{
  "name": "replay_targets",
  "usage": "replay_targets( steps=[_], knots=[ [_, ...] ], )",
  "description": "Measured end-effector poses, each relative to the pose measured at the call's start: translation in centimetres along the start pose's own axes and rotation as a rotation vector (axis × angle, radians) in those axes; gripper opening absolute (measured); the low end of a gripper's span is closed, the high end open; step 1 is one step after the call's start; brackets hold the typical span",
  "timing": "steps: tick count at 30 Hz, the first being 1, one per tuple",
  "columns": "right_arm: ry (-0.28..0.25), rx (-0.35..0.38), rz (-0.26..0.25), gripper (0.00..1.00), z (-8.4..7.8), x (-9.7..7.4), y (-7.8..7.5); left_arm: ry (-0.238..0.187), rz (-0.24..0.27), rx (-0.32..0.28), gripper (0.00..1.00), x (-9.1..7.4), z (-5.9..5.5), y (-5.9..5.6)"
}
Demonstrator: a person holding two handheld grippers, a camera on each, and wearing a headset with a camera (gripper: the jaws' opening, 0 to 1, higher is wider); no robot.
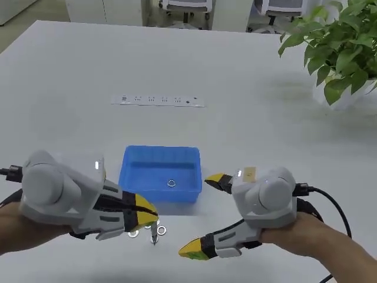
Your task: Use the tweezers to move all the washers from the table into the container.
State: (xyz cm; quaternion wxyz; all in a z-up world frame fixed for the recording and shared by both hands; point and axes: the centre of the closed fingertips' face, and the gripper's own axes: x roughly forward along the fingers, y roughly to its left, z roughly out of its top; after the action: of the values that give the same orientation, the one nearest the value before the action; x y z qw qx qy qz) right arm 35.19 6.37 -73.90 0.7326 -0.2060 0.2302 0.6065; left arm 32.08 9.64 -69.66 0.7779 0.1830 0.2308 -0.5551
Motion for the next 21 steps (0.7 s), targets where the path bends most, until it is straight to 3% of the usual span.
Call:
replay_targets(
  steps=[21],
  knots=[
    [-0.015, -0.101, 0.148, 0.58, 1.3, 2.4, 2.4, 0.007, -0.026, -0.006, 0.05, -0.2, 0.1, -0.1]
  ],
)
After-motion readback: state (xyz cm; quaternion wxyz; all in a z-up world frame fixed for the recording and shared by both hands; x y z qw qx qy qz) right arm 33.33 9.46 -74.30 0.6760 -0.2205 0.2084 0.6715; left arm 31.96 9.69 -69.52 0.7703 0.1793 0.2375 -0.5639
